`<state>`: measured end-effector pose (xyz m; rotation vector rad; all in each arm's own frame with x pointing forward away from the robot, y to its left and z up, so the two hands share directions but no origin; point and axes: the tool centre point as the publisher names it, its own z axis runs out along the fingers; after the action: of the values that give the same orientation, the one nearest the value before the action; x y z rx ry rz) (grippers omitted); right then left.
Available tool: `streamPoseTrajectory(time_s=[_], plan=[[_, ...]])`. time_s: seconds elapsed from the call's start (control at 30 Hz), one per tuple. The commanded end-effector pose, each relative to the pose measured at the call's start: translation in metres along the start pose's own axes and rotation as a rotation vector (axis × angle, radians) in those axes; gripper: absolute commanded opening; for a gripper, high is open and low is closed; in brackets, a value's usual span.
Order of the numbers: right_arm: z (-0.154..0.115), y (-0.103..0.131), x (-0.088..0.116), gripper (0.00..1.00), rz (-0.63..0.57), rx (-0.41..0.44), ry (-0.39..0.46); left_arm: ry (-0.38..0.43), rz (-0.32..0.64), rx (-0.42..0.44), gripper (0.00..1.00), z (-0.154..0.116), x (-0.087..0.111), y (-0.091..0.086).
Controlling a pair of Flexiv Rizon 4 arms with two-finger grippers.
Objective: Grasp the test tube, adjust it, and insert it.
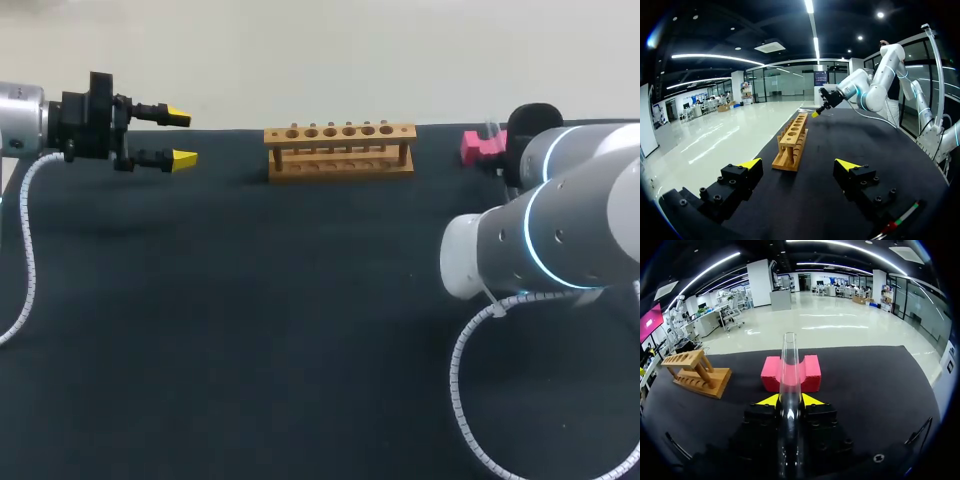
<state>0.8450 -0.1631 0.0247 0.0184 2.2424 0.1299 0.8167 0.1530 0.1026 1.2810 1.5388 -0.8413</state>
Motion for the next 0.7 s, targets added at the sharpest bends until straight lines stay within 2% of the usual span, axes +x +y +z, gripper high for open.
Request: streamPoseTrajectory(time_s=[0.03,0.37,0.7], plan=[[-0.021,0.01,-0.008,0.0,0.013,0.069,0.013,-0.002,0.003,0.0,1.0,0.0,0.001,0.0],[-0.04,0.038,-0.018,0.0,0.029,0.101,0.001,-0.002,0.003,0.0,1.0,0.0,0.001,0.0],[-0.048,0.083,-0.026,0.0,0.032,0.139,-0.007,-0.002,0.003,0.0,1.0,0.0,0.001,0.0]])
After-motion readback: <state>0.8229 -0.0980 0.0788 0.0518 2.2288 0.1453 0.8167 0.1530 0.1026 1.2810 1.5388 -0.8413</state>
